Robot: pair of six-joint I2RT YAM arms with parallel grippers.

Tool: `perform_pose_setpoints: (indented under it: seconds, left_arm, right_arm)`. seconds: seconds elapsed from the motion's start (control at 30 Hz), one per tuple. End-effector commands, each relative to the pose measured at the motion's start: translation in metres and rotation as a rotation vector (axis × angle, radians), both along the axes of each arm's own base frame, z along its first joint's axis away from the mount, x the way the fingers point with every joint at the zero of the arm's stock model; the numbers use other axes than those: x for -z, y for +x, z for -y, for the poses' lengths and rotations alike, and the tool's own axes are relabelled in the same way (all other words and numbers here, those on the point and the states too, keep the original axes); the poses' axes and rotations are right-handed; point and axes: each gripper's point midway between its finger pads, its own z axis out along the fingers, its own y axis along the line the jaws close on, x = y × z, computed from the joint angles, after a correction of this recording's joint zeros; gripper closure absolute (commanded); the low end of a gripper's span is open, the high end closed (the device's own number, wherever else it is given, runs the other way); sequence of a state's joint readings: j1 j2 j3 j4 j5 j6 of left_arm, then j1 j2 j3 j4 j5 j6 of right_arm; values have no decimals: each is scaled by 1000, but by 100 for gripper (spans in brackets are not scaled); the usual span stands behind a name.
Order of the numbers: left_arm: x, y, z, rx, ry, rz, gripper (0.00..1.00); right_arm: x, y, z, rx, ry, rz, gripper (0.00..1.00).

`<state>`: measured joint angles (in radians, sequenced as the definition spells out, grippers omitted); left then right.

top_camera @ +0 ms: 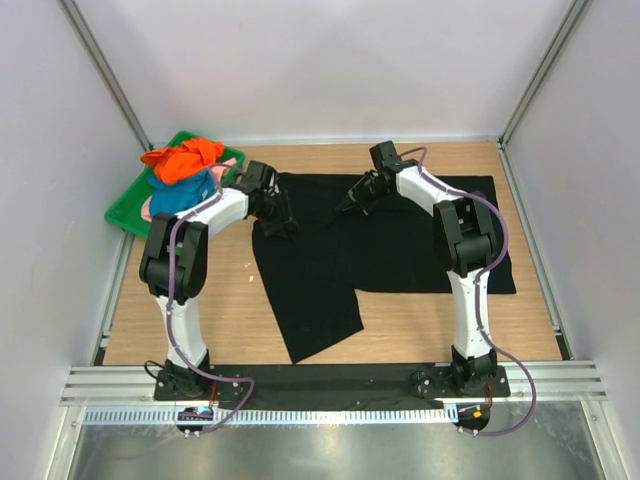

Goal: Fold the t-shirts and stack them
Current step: Fold the tshirt

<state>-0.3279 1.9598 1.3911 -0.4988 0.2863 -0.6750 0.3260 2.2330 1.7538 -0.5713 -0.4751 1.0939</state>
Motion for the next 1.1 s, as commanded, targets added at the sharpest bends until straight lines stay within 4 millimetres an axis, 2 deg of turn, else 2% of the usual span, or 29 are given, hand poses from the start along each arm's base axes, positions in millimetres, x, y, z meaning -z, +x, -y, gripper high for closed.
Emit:
perform_pose_setpoints:
  seconds: [0.0,0.17,0.27,0.3,0.37,0.53,0.83,1.07]
  left_arm:
    - [-5,10,10,-4,-26,14,56]
    - [-9,15,16,-2,-58,11,62]
    - [-14,12,18,-11,-93,-7,79]
    - [-16,12,19,-12,-106,-12,91]
    - [-20,9,15,-20,-107,-23,100]
    - [-30,4,3,-67,-182,-87,100]
    - [-17,-15,-4,-83,-250,-220,100]
    - [-9,-25,-4,-72,-282,-282,100]
  right_arm:
    - [-14,4,-7,-27,29,45,96]
    - [-12,4,-7,-35,24,47,96]
    - [-12,5,-6,-44,21,57,96]
    - [-12,5,-7,-54,18,63,96]
    - [-10,3,-4,-61,2,60,96]
    - [-5,-5,3,-118,-58,68,96]
    - [13,-28,28,-247,-206,28,96]
    - [29,-43,29,-296,-226,-11,93]
